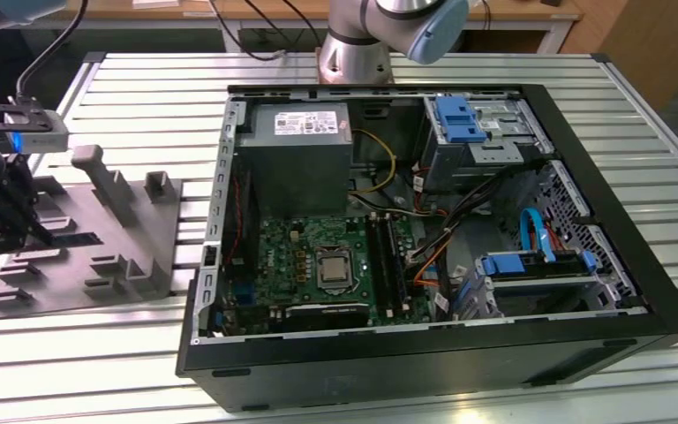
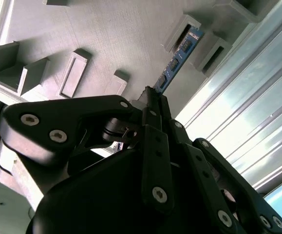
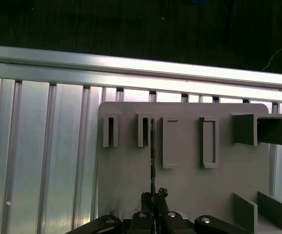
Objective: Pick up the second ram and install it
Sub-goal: 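Pick up the second ram and move it above second insertion slot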
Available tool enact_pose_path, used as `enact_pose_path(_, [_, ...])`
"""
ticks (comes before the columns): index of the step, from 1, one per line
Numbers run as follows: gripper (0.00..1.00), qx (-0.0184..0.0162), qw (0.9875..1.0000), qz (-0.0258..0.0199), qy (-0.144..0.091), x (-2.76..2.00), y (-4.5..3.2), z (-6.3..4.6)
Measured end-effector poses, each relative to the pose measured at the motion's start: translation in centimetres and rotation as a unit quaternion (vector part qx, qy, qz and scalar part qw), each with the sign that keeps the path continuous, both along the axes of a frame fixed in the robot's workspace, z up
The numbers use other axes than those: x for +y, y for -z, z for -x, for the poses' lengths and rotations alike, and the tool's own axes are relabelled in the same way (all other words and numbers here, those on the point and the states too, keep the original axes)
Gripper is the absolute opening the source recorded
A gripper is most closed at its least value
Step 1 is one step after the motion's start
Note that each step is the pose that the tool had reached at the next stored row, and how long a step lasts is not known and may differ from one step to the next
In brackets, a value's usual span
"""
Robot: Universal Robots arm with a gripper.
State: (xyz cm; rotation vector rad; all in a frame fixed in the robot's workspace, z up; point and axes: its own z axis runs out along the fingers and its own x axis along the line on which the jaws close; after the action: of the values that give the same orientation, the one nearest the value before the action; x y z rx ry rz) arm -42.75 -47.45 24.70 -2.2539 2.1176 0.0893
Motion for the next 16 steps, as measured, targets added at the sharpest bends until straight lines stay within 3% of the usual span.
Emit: enact_pose_path(16, [0.14,0.0,1.0,-0.001,0.0,0.0,-2.44,0.0])
